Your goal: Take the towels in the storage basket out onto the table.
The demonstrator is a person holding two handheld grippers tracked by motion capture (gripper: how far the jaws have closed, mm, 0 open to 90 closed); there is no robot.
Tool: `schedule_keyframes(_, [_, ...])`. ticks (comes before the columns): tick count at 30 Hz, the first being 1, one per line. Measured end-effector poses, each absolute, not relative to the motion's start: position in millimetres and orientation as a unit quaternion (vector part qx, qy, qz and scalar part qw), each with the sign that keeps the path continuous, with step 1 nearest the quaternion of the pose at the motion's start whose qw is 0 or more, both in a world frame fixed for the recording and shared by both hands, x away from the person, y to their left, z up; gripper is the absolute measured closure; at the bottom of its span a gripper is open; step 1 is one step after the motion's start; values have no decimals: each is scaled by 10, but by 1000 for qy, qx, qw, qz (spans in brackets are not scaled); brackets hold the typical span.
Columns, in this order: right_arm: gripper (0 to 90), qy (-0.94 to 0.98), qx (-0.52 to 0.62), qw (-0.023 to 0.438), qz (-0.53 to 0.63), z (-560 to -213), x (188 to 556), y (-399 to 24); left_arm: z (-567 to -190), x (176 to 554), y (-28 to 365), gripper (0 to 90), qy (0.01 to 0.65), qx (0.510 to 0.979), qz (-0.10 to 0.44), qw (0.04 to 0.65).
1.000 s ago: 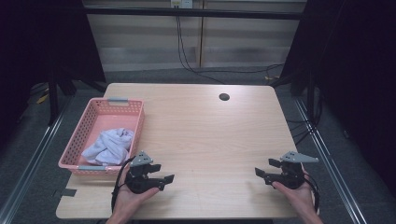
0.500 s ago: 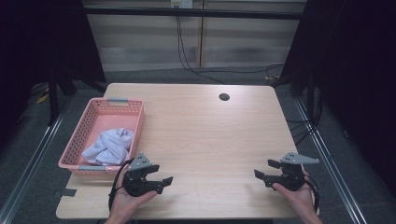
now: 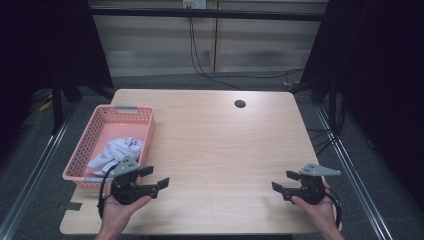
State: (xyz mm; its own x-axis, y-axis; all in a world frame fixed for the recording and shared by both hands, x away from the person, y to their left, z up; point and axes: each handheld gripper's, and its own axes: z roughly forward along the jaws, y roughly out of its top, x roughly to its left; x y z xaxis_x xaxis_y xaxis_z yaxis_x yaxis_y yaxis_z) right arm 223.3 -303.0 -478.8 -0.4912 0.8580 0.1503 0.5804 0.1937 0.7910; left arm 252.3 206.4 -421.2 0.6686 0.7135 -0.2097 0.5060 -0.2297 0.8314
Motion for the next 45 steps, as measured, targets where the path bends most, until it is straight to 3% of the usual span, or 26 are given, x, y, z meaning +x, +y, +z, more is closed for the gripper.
schedule_keyframes(12, [254,751,471,178,427,-4746,2173,-3006,-4003,2726,2647,279,442,748,141,475])
schedule_keyframes(20, [251,756,467,169,426,-4776,2227,-2974,-3885,2965,2923,242,461,767,165,415])
schedule_keyframes(23, [249,760,463,167,424,-4783,2230,-2963,-3889,3064,2984,193,474,770,153,398])
schedule_keyframes(45, [269,767,452,161,426,-4769,2227,-2885,-4206,3608,3001,156,487,822,113,274])
